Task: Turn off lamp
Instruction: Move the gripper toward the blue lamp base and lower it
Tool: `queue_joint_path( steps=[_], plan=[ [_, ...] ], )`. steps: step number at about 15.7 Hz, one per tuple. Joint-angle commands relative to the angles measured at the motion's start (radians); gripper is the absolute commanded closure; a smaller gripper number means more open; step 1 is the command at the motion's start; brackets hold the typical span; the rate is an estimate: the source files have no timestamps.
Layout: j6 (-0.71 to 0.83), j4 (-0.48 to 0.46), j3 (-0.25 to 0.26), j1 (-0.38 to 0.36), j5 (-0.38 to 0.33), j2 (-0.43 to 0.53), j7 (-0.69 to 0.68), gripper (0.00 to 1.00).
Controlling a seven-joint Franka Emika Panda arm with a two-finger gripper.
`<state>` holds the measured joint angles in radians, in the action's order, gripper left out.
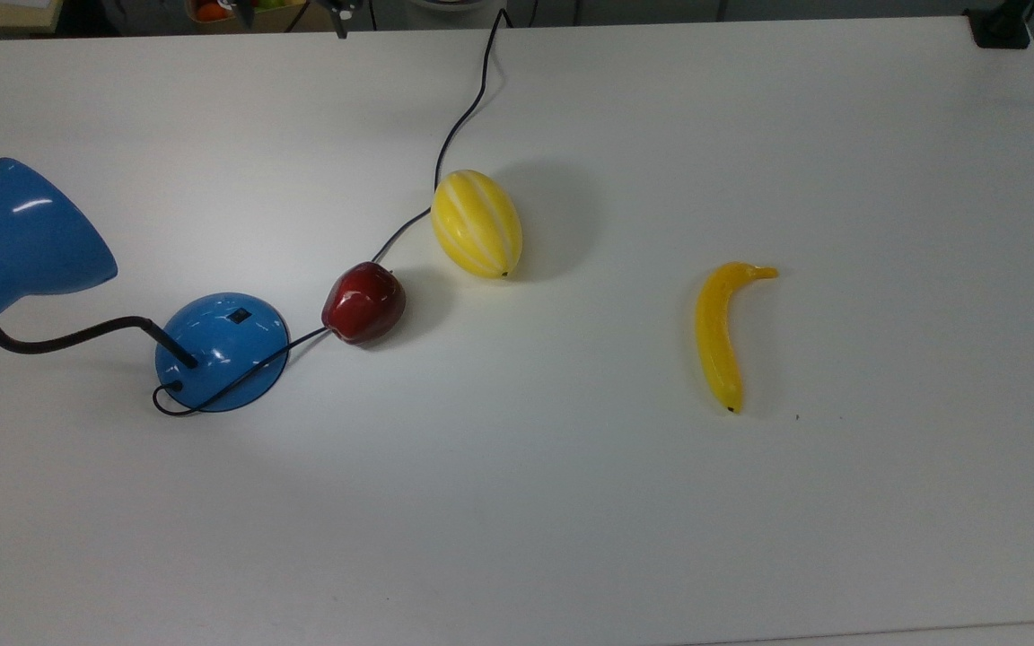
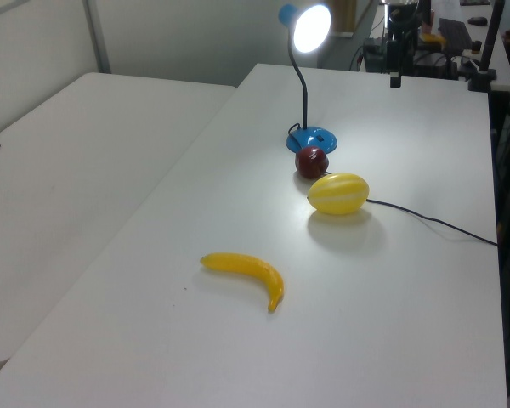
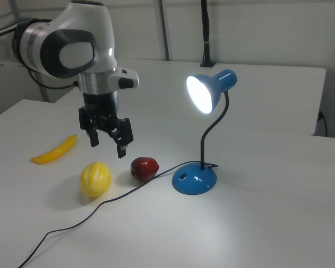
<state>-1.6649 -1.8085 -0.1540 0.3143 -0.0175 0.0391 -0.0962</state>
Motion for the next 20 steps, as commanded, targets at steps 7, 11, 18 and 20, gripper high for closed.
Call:
queue_joint_path(
  steps=[7, 11, 18, 20],
  plan=[
    [-0.176, 0.061, 0.001, 0.006, -0.021, -0.107, 0.094, 1.0],
    [-0.257, 0.061, 0.001, 0.009, -0.021, -0.145, 0.113, 1.0],
    [-0.441, 0.06, 0.001, 0.002, -0.021, -0.237, 0.217, 1.0],
    [-0.464, 0.06, 0.001, -0.001, -0.021, -0.257, 0.219, 1.0]
  ],
)
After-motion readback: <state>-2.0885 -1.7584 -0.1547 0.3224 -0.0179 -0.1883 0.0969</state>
